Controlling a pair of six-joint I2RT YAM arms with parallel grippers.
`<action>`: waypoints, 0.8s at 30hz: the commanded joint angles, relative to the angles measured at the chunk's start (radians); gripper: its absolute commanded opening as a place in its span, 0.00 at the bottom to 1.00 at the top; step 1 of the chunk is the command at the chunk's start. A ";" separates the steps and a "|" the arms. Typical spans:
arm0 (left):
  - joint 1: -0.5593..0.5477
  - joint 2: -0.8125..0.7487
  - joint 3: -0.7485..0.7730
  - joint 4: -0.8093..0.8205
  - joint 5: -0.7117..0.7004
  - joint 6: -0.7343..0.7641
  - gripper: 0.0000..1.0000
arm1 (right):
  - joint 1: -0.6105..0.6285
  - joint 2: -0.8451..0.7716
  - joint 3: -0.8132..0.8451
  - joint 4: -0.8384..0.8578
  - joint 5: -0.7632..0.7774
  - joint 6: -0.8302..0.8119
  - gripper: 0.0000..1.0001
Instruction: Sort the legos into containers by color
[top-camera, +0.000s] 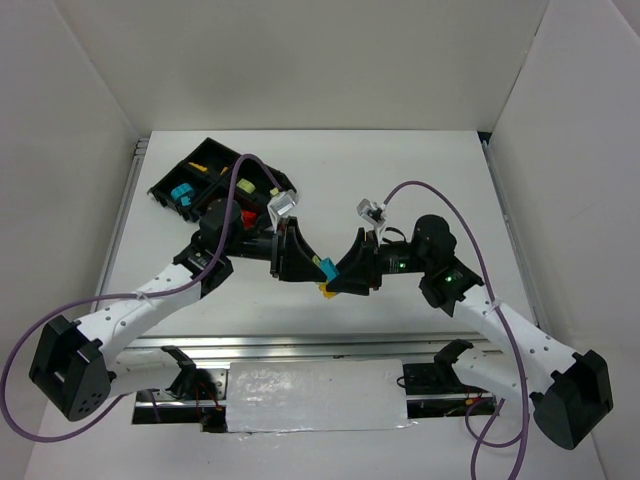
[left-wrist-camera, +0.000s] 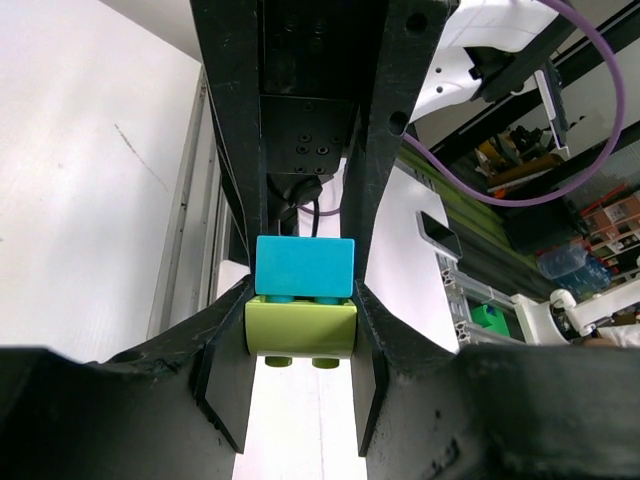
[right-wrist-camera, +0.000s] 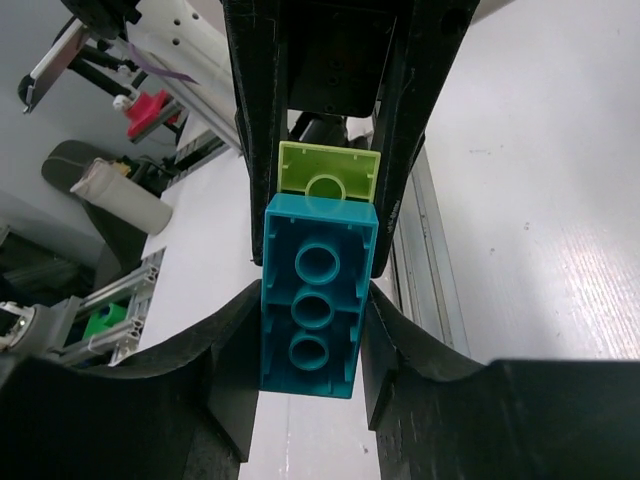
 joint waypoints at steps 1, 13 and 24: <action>0.000 0.000 0.056 0.020 -0.017 0.021 0.00 | 0.011 0.011 0.030 -0.005 -0.028 -0.045 0.08; -0.002 -0.064 0.001 0.023 0.024 0.096 0.00 | -0.159 -0.081 0.099 -0.118 -0.040 -0.068 0.00; 0.049 0.030 0.200 -0.427 -0.537 0.222 0.00 | -0.211 -0.167 0.137 -0.323 0.387 -0.053 0.00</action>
